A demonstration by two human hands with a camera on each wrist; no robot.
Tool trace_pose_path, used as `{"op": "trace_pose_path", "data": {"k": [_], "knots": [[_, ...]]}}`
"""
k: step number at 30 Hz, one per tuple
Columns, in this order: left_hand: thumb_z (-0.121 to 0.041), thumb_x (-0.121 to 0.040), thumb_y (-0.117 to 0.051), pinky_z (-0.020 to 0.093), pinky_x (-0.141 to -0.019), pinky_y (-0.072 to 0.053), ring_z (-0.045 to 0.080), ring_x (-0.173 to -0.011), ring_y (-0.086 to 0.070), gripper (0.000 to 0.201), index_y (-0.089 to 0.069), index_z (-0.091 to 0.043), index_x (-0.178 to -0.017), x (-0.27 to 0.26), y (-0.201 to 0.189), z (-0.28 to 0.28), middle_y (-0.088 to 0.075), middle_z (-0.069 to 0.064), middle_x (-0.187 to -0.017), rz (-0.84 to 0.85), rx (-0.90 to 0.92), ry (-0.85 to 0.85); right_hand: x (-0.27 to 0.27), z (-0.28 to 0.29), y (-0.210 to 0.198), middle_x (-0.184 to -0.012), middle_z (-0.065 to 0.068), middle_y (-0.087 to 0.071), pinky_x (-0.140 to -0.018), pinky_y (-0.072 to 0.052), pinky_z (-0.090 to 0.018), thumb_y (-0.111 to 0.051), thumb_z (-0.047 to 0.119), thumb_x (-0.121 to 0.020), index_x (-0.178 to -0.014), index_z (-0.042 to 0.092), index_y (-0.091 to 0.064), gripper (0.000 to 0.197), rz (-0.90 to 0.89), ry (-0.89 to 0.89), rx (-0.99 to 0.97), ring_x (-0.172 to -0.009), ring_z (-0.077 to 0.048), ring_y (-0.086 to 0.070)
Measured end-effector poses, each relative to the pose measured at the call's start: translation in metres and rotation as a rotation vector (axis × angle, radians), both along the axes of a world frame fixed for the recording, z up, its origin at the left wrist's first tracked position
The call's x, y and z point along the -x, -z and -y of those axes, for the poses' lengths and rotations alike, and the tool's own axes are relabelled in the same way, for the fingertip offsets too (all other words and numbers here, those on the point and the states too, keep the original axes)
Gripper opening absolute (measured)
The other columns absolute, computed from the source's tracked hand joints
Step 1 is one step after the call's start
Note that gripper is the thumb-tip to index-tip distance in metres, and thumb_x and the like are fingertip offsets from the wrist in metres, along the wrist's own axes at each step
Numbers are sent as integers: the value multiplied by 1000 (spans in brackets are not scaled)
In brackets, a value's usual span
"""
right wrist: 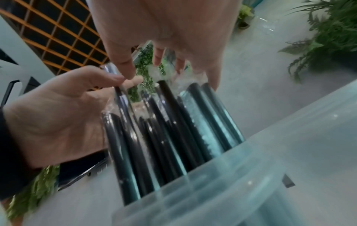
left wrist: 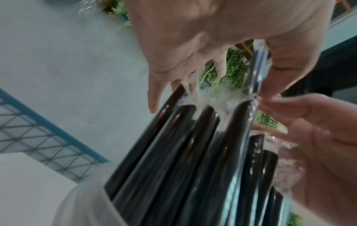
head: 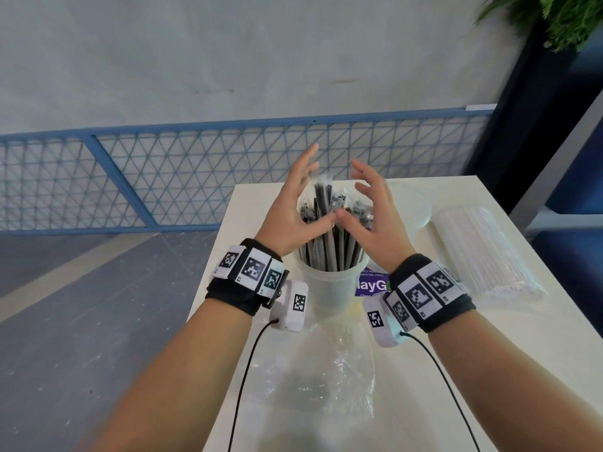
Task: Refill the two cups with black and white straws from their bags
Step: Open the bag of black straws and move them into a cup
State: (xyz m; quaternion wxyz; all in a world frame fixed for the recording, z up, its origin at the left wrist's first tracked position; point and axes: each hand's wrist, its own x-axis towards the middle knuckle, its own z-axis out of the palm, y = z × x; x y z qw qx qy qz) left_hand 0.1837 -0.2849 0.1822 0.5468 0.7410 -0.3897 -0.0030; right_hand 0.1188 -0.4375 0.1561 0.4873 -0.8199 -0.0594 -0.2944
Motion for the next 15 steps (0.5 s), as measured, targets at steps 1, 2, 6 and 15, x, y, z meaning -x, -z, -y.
{"op": "trace_pose_path", "data": {"k": [1, 2, 6, 15], "knots": [[-15, -78, -68, 18, -114, -22, 0, -136, -29, 83, -19, -25, -144, 2, -1, 0, -37, -4, -144, 57, -16, -9, -1, -3, 0, -138, -2, -40, -106, -27, -8, -56, 21, -87, -139, 24, -32, 57, 6, 12, 52, -127, -3, -36], [-16, -79, -65, 21, -115, -23, 4, -138, -29, 78, -21, -24, -144, 3, 0, 1, -35, -2, -147, 107, -46, -17, -2, -6, -1, -141, -2, -38, -107, -25, -9, -51, 20, -90, -140, 22, -34, 53, 1, 22, 113, -129, -4, -34], [-13, -86, -52, 8, -110, -20, 8, -137, -30, 64, -26, -22, -143, 9, 7, 8, -34, 0, -149, 188, -174, -69, -11, -13, 11, -149, -4, -34, -115, -27, -40, -32, 28, -94, -142, 21, -34, 49, -150, 73, 320, -141, -20, -27], [-31, -90, -32, 52, -111, -26, 18, -136, -34, 53, -33, -20, -141, 9, 20, 12, -34, 2, -150, 308, -301, -266, -7, -13, 9, -127, -1, -53, -98, -41, -41, -37, 34, -87, -125, 15, -47, 44, -97, 216, 402, -115, -22, -52]]}}
